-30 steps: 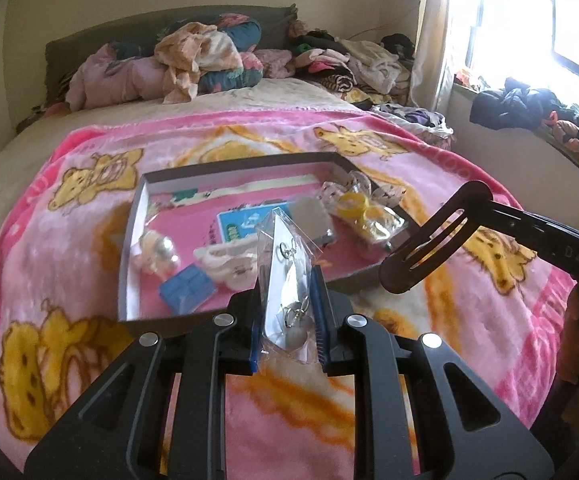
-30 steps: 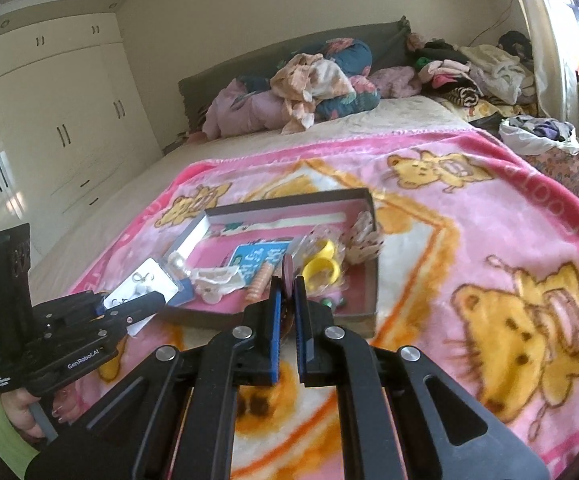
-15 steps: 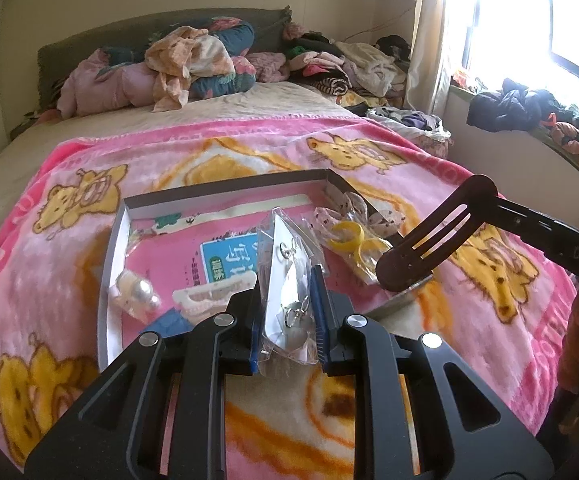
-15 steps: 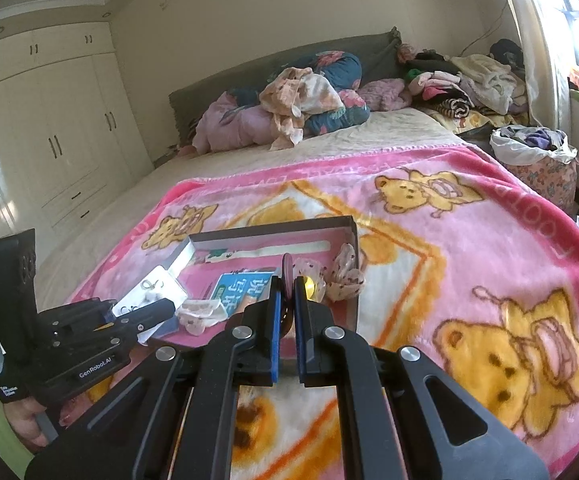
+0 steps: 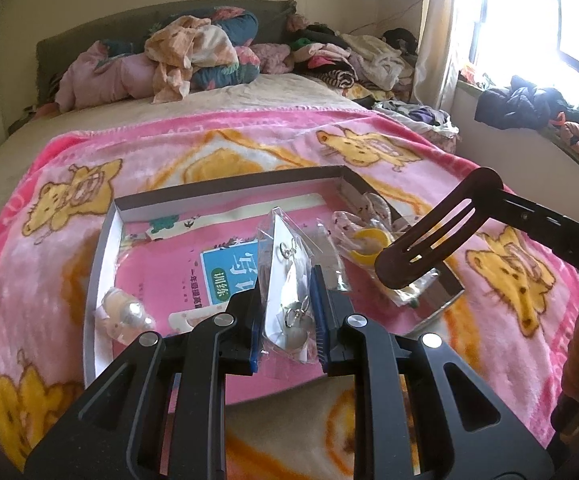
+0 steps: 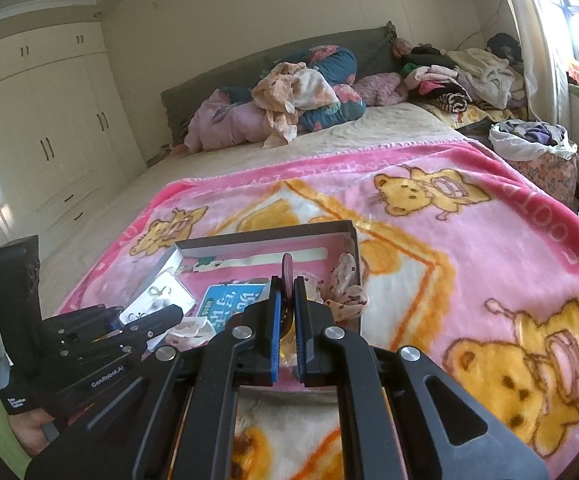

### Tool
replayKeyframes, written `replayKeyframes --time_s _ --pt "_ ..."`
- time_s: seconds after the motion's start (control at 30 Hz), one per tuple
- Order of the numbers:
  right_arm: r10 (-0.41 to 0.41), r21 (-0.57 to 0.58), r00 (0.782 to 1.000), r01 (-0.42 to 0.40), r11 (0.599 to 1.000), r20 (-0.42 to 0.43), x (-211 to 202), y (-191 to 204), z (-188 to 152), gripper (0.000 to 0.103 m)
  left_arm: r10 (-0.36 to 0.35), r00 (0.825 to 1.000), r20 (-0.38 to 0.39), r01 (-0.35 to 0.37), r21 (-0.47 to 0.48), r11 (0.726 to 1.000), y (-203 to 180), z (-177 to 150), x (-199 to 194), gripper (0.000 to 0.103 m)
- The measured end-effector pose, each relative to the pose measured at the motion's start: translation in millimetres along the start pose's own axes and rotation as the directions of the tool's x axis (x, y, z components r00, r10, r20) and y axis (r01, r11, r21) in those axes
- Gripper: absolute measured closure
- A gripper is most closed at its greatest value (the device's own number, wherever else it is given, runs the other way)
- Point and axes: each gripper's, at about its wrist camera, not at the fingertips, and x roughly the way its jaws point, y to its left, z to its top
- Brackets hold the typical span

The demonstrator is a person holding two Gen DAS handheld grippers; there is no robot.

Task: Organize jewelry
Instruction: 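Drop the earring card into the box with the left tool while the right tool drops the clip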

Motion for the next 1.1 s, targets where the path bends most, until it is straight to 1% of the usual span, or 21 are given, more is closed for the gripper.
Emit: replayKeyframes --time_s 0.37,0.5,0.7,0.87,1.1 --pt "-0.019 0.054 1.000 0.018 0.998 0.006 26.5 -11.8 -1.8 0.097 0.034 0.999 -0.023 -0.035 -0.025 0.999 17.8 -4.0 22.2 0.090" --pt "-0.022 0.075 1.000 0.022 0.997 0.008 35.2 -13.5 -3.7 0.097 0.034 0.999 -0.032 -0.035 -0.041 0.999 24.2 -7.9 27.6 0.090" --pt "-0.008 0.084 1.000 0.010 0.996 -0.018 49.7 -9.7 -9.7 0.097 0.041 0.998 -0.043 -0.043 -0.049 0.998 31.0 -12.1 32.4 0.089" --pt "0.021 0.088 0.999 -0.017 0.996 -0.045 56.2 -7.2 -18.1 0.097 0.039 0.998 -0.047 -0.041 -0.049 0.998 32.8 -13.0 33.5 0.089" --pt "0.045 0.045 0.995 -0.041 0.998 -0.092 59.2 -0.2 -30.7 0.096 0.040 0.998 -0.050 -0.042 -0.052 0.998 33.2 -14.0 33.6 0.088"
